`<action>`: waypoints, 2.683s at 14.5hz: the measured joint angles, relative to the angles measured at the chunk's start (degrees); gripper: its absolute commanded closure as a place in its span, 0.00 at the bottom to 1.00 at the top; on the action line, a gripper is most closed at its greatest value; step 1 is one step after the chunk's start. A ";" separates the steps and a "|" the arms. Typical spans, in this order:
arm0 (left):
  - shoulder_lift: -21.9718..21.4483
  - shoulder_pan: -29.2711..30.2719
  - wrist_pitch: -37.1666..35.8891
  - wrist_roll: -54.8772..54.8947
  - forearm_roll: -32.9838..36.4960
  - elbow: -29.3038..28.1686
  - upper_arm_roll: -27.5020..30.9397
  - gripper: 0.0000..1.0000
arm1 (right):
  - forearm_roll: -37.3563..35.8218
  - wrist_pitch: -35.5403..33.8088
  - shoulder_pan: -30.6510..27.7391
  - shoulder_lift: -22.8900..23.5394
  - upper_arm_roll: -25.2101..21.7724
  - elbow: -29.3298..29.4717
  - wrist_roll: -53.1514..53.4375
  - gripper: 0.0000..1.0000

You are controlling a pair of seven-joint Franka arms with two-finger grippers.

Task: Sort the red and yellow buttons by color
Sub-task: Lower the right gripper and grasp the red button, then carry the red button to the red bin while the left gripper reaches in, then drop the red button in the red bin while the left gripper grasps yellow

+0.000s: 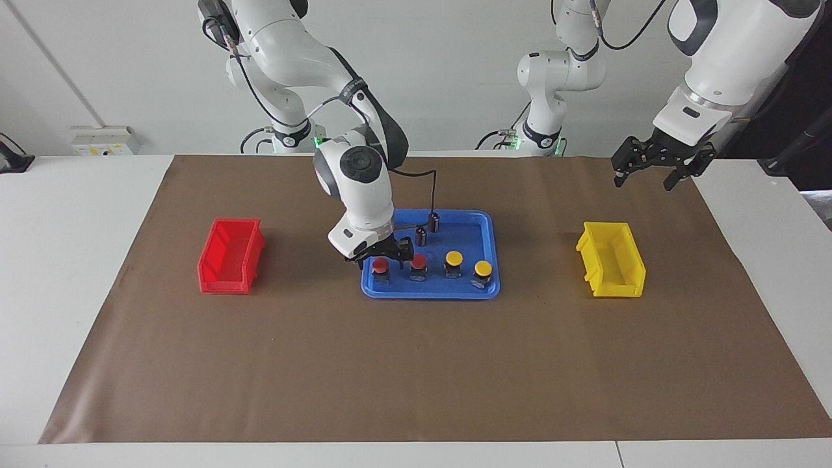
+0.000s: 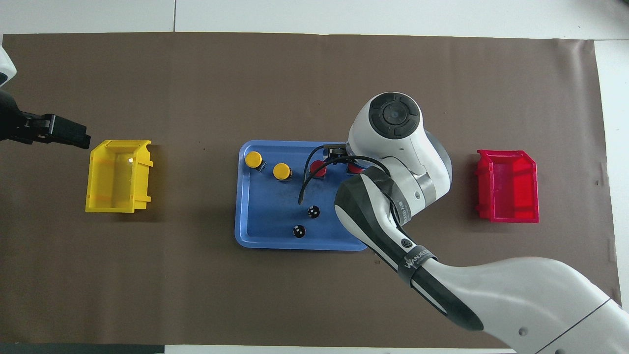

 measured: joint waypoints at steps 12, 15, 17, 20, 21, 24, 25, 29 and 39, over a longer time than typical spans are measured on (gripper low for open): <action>0.00 0.00 0.00 0.00 0.00 0.00 0.00 0.00 | -0.01 -8.30 -1.69 -0.23 -0.22 5.94 -1.94 0.83; -0.06 -0.18 0.16 -0.25 -0.10 -0.18 -0.58 0.00 | 1.17 -20.25 -8.82 -3.71 -0.26 12.98 -15.10 0.77; -1.20 -2.50 6.22 -4.97 -0.56 -4.14 -1.13 0.00 | 2.95 -28.80 -17.26 -8.24 -0.32 12.86 -27.92 0.77; -3.02 -10.74 19.14 -14.29 -0.60 -15.97 -1.84 0.00 | 4.42 -31.06 -29.01 -12.08 -0.42 7.18 -42.48 0.77; -3.00 -12.50 20.99 -15.98 -0.60 -18.44 -1.99 0.00 | 4.58 -29.34 -31.02 -12.74 -0.44 4.06 -44.56 0.77; -1.06 -16.30 26.78 -24.20 -0.59 -22.61 -2.00 0.10 | 4.59 -22.54 -33.27 -14.54 -0.43 -4.80 -47.97 0.77; 0.44 -17.40 28.81 -27.03 -0.59 -23.03 -2.03 0.11 | 4.59 -20.39 -33.47 -15.35 -0.42 -7.24 -48.54 0.77; 8.31 -21.06 37.74 -34.15 -0.57 -23.32 -2.02 0.19 | 4.59 -9.25 -34.06 -19.48 -0.44 -18.53 -50.70 0.77; 14.03 -21.79 42.61 -36.41 -0.30 -23.14 -1.88 0.93 | 4.60 1.51 -34.65 -23.64 -0.48 -28.75 -52.47 0.08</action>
